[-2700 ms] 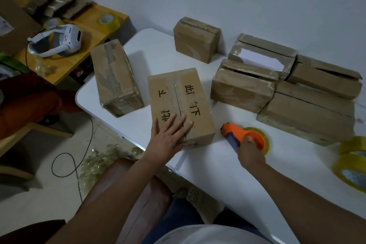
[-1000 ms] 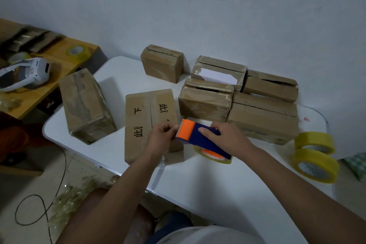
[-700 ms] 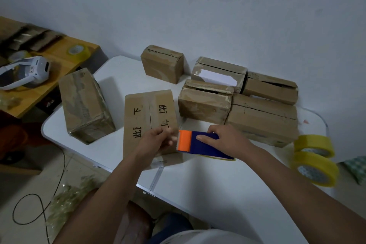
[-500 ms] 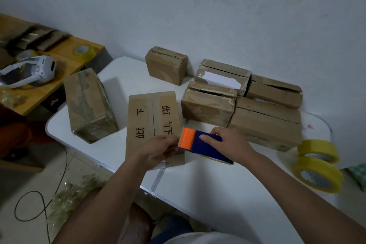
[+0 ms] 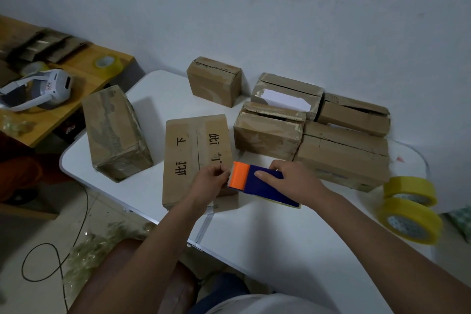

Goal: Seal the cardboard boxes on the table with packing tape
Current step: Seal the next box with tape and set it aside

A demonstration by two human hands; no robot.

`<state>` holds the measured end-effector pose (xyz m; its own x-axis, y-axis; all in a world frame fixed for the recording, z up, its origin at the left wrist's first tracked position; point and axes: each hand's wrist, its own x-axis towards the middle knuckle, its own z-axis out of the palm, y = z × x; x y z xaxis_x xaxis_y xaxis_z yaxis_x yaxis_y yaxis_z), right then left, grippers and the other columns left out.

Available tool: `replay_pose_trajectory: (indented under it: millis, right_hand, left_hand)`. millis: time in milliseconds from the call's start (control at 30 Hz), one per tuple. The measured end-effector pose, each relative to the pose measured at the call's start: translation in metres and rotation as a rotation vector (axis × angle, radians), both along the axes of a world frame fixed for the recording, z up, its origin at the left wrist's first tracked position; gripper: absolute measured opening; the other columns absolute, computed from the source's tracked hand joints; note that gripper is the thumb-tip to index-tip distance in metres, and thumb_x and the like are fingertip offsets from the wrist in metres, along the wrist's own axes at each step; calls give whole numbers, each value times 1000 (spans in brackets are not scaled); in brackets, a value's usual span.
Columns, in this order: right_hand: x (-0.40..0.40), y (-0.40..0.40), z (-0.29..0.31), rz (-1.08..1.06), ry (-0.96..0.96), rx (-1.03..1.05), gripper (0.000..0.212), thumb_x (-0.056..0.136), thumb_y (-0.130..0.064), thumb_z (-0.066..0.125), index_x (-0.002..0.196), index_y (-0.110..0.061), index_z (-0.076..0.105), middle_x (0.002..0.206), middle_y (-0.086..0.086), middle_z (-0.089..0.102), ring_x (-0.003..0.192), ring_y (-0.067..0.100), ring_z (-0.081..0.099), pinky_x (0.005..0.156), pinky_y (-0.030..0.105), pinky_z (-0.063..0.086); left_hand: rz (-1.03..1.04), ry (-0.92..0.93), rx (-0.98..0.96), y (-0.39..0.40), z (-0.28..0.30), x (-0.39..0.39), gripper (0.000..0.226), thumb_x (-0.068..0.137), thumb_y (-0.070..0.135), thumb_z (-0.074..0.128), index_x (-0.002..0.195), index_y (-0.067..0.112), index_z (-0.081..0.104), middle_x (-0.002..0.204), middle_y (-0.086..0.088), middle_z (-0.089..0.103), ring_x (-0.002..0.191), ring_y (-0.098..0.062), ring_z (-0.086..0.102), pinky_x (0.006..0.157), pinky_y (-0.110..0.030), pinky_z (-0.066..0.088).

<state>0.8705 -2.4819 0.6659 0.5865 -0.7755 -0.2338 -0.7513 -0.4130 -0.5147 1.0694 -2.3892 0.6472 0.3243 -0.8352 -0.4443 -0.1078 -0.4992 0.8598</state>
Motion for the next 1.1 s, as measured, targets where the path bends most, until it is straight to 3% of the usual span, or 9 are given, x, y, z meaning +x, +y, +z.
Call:
replay_pose_trajectory:
  millis: [133,267,400,567,667,800,967,1100]
  right_hand:
    - [9,-5,8,61,15,-56,52,89,-70,40,100,-23,60,86,-7,64,76,6,59,62,22,48]
    - [16,-13,15,131,68,-84,53,87,-73,40,97,-24,59,79,-10,59,72,5,57,54,19,38]
    - [1,-20,13,160,140,-77,59,85,-76,39,100,-23,62,78,-11,59,71,5,57,55,20,38]
    - [2,-20,5,169,189,-64,63,84,-77,38,100,-22,65,77,-10,58,70,5,56,54,20,36]
    - [5,-15,3,147,175,-63,60,87,-74,38,100,-21,64,73,-13,55,69,4,54,53,18,33]
    - [6,-10,0,166,172,-54,65,83,-78,36,97,-22,65,80,-8,61,72,6,57,59,22,43]
    - [5,-6,2,212,141,-6,71,78,-81,31,95,-21,65,84,-2,66,73,8,60,66,27,48]
    - [-4,-10,5,251,212,9,59,86,-73,38,93,-21,63,80,-5,62,70,6,57,55,19,37]
  left_hand:
    - [39,-85,-54,2,-3,3,18,99,25,57,87,16,67,85,-3,70,86,-15,65,79,-29,51]
    - [148,-143,-90,8,2,22,18,96,29,62,82,17,67,78,1,70,81,-14,67,71,-22,49]
    - [313,-154,-8,30,0,68,20,93,32,66,83,15,67,91,-6,68,95,-26,62,84,-38,49]
    - [354,-83,35,44,-9,64,21,91,38,67,84,18,67,94,-1,67,92,-21,59,75,-34,45]
    - [452,-153,-11,49,-14,58,22,89,39,69,82,19,68,99,7,69,95,-17,59,80,-40,51]
    - [491,-253,-52,57,-19,57,19,91,37,68,83,20,67,103,7,69,95,-17,59,69,-29,44]
    - [451,-345,-30,63,-20,70,20,92,39,67,84,20,67,93,4,67,85,-15,58,64,-29,43]
    - [524,-397,-14,84,-22,88,24,93,36,66,82,16,67,81,1,69,83,-19,62,64,-30,43]
